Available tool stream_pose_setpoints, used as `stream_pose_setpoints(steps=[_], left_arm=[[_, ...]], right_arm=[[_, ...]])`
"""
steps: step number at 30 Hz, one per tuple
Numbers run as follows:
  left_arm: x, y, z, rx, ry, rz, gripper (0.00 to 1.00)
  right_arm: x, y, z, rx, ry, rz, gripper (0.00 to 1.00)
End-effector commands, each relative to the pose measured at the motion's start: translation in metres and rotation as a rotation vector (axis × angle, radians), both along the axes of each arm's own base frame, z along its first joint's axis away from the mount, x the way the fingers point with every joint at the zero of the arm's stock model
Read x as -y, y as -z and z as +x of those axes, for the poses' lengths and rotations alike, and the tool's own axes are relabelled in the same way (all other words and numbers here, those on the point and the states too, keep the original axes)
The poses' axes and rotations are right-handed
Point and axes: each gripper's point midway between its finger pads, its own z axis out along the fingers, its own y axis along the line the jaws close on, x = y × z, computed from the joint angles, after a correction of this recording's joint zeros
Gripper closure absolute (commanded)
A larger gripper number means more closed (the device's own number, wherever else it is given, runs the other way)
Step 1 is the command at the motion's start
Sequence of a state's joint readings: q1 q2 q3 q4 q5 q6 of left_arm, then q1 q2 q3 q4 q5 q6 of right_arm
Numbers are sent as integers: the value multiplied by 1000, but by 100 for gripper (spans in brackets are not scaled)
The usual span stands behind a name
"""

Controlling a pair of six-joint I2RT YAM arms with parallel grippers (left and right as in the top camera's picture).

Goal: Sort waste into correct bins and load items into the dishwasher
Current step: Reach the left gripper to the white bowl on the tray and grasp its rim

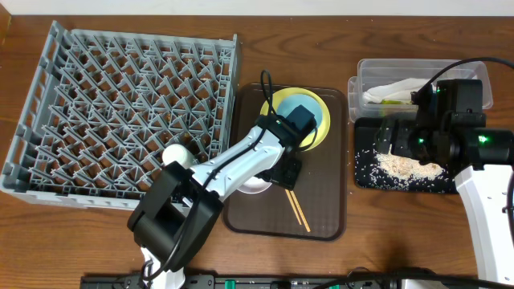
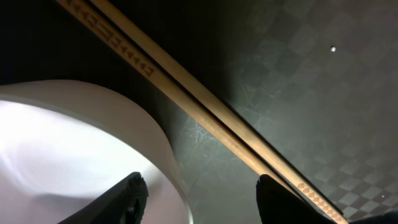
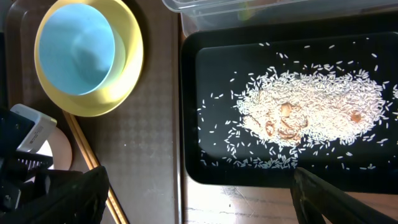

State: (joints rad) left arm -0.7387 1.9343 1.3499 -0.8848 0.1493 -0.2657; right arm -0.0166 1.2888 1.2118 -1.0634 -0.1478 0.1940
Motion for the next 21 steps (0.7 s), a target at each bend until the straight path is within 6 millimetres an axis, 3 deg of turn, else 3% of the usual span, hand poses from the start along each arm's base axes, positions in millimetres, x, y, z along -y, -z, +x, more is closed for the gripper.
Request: stream_pose_setpoints(steps=[1, 21], left_arm=[[-5, 8, -1, -9, -2, 31, 41], [-10, 16, -4, -18, -47, 53, 55]], right_arm=[[7, -7, 2, 18, 30, -8, 9], [7, -4, -4, -7, 30, -7, 9]])
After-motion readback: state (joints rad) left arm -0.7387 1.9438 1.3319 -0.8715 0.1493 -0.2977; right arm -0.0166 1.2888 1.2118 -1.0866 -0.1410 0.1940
